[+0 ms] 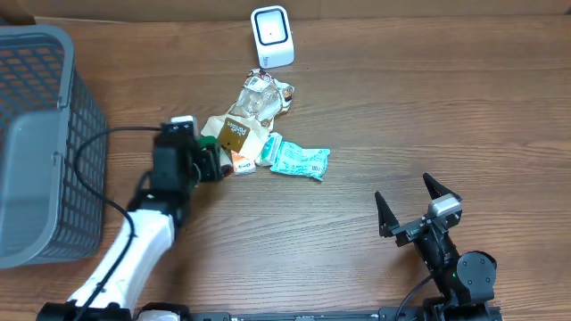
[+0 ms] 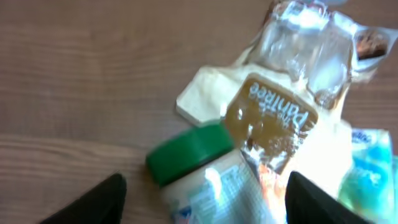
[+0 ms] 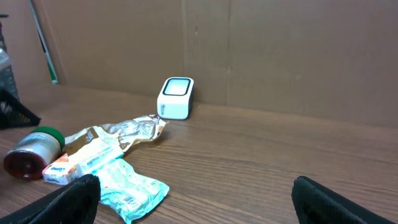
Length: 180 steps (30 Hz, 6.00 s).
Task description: Scan the item barcode
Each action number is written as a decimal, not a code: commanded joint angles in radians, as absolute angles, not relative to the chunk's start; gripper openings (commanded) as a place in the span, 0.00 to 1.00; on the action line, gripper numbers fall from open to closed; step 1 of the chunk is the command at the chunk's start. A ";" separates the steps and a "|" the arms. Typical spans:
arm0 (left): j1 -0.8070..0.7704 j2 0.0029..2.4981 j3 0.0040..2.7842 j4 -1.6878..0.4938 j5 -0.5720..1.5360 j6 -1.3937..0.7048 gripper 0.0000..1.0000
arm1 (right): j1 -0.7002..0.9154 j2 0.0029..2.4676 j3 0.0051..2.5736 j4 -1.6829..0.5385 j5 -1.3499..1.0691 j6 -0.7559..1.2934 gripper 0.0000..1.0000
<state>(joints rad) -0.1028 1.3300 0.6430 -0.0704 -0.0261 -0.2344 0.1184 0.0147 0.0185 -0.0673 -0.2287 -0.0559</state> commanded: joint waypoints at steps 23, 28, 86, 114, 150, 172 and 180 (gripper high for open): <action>0.037 1.676 1.124 -0.549 0.282 -0.014 1.00 | 0.118 0.003 0.008 -0.060 -0.229 -0.054 1.00; 0.099 1.720 1.124 -0.555 0.321 0.000 1.00 | 0.118 0.003 0.008 -0.060 -0.229 -0.054 1.00; -0.002 1.844 1.059 -0.472 0.154 -0.669 0.47 | 0.117 0.003 0.008 -0.060 -0.229 -0.054 1.00; -0.113 1.599 1.256 -0.694 -0.131 -0.345 0.44 | 0.118 0.003 0.008 -0.060 -0.229 -0.054 1.00; -0.210 1.762 1.209 -0.605 -0.406 -0.419 0.44 | 0.118 0.003 0.008 -0.060 -0.229 -0.054 1.00; -0.210 1.751 1.216 -0.685 -0.342 -0.419 0.86 | 0.118 0.003 0.008 -0.060 -0.229 -0.054 1.00; -0.210 1.652 1.419 -0.877 -0.325 -0.377 1.00 | 0.118 0.003 0.008 -0.060 -0.229 -0.054 1.00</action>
